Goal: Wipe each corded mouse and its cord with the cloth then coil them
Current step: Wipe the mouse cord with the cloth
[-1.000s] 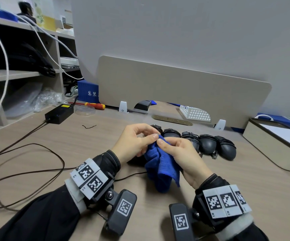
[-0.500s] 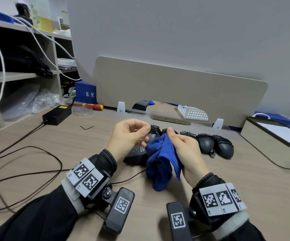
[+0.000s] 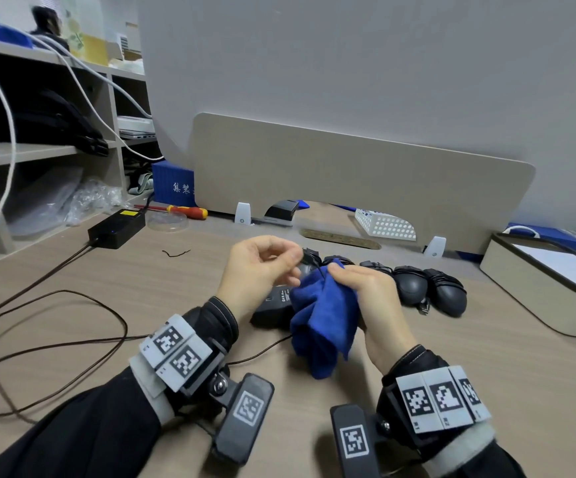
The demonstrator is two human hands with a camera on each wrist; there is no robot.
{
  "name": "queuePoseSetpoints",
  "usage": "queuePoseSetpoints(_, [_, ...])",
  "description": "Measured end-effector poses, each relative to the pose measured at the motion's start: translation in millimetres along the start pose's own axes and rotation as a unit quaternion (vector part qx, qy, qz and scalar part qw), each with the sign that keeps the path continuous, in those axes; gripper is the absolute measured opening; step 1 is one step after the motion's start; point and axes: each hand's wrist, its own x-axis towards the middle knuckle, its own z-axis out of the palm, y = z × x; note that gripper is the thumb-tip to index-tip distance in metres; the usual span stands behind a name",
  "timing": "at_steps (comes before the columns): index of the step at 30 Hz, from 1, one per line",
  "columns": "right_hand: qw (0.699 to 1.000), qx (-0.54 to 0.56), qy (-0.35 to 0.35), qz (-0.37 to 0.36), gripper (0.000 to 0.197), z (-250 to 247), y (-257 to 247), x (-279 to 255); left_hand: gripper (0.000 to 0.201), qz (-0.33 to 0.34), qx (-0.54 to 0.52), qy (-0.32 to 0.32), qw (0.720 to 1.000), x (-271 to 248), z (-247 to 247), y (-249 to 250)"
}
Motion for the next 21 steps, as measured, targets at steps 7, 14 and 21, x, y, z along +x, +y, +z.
queuePoseSetpoints(7, [0.993, 0.008, 0.092, 0.07, 0.012, -24, -15, 10, 0.004, -0.044, -0.032, 0.019, 0.998, 4, -10, 11])
queuePoseSetpoints(14, [0.97, -0.226, 0.088, 0.001, 0.028, -73, -68, 0, 0.005, -0.062, 0.012, 0.005, 0.998, 2, -12, 14])
queuePoseSetpoints(21, [0.865, -0.497, 0.011, 0.07, 0.016, -98, -83, -13, 0.007, -0.105, 0.086, -0.04, 0.99, -13, 10, 27])
